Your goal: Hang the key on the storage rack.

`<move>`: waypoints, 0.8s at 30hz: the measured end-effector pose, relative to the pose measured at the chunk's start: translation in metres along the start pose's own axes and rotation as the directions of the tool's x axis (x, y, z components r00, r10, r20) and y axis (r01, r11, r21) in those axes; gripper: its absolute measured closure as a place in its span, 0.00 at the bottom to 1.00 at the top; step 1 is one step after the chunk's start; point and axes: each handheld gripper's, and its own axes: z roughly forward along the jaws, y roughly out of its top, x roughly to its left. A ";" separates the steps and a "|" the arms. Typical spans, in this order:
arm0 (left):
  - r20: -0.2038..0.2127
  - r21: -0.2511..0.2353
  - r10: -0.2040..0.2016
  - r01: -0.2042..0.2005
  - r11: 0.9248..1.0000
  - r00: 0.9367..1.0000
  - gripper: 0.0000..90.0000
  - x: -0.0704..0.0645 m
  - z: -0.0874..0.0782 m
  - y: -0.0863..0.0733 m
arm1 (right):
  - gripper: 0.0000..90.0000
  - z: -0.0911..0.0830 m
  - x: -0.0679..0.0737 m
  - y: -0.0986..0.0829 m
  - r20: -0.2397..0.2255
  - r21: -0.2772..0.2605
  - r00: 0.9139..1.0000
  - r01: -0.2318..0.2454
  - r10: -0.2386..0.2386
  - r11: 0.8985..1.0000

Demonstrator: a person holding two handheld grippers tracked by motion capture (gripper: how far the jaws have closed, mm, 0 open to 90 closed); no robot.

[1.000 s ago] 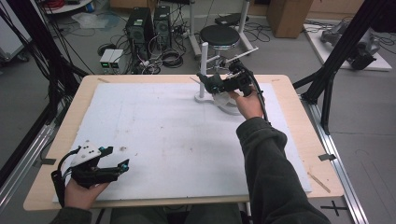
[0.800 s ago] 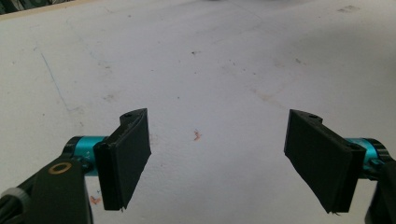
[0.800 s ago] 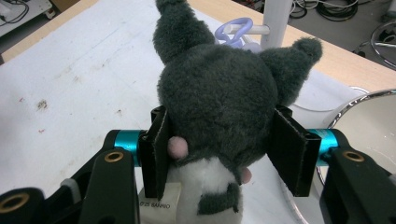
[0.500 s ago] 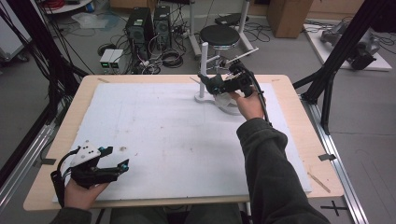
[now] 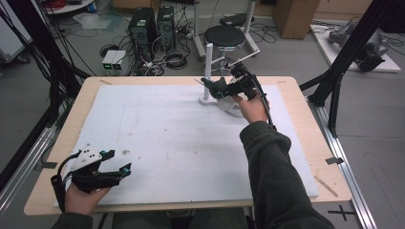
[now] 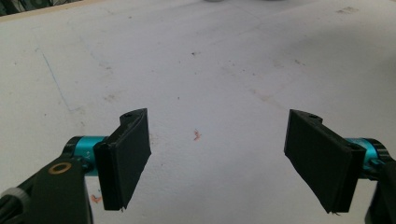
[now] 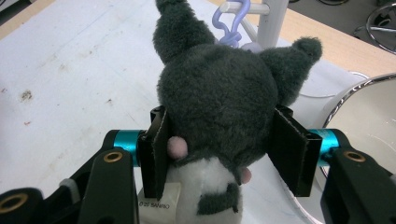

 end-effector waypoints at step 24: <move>-0.003 -0.003 0.001 -0.001 1.000 1.000 0.26 0.000 -0.001 0.000 | 0.48 0.012 -0.003 0.000 0.033 0.035 0.999 -0.014 0.013 0.999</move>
